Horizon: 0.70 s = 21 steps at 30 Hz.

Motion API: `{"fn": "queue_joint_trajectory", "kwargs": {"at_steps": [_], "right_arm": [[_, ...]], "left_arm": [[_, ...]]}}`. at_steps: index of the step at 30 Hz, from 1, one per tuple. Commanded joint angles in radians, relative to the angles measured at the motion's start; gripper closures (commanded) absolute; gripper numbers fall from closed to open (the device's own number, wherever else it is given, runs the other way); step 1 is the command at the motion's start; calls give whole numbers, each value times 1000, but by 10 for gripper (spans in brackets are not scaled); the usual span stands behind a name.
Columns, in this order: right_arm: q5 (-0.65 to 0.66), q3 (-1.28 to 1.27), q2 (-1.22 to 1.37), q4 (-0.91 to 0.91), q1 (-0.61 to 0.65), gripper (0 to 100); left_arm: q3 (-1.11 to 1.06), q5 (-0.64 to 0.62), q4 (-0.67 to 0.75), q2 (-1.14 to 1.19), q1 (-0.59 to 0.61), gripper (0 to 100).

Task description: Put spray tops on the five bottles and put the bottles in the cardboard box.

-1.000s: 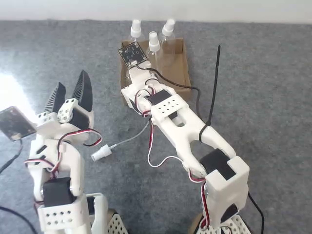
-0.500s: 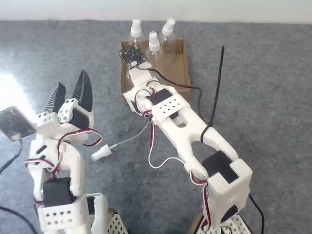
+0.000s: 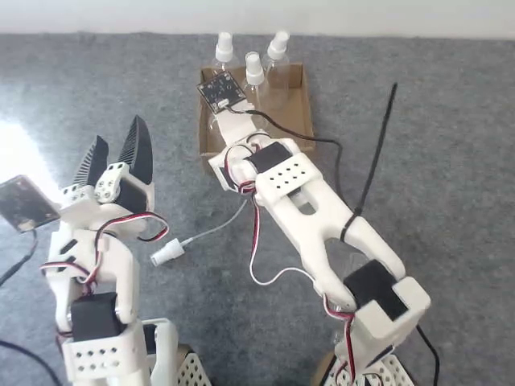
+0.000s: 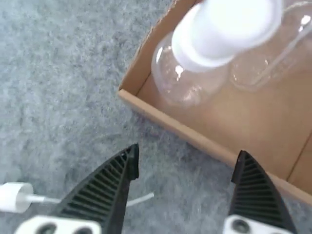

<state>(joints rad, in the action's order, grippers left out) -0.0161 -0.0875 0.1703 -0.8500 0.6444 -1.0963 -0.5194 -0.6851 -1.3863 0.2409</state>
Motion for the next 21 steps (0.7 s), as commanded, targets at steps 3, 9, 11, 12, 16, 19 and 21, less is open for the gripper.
{"fn": "queue_joint_trajectory", "kwargs": {"at_steps": [3, 9, 11, 12, 16, 19, 21], "right_arm": [[-12, 55, -168, -160, 4, 721], [-6, 54, -226, -294, -27, 723], [-6, 54, -254, -338, -47, 723], [-6, 54, -271, -360, -58, 723], [-6, 54, -354, -449, -110, 723], [-6, 54, -423, -513, -162, 723], [-6, 54, -458, -556, -202, 723]], "left_arm": [[19, -5, 31, -11, 5, 782], [19, -5, 31, -11, 5, 782], [19, -5, 31, -11, 5, 782], [19, -5, 31, -11, 5, 782], [19, -5, 31, -11, 6, 782], [19, -3, 31, -11, 6, 782], [18, -3, 31, -11, 6, 782]]}}
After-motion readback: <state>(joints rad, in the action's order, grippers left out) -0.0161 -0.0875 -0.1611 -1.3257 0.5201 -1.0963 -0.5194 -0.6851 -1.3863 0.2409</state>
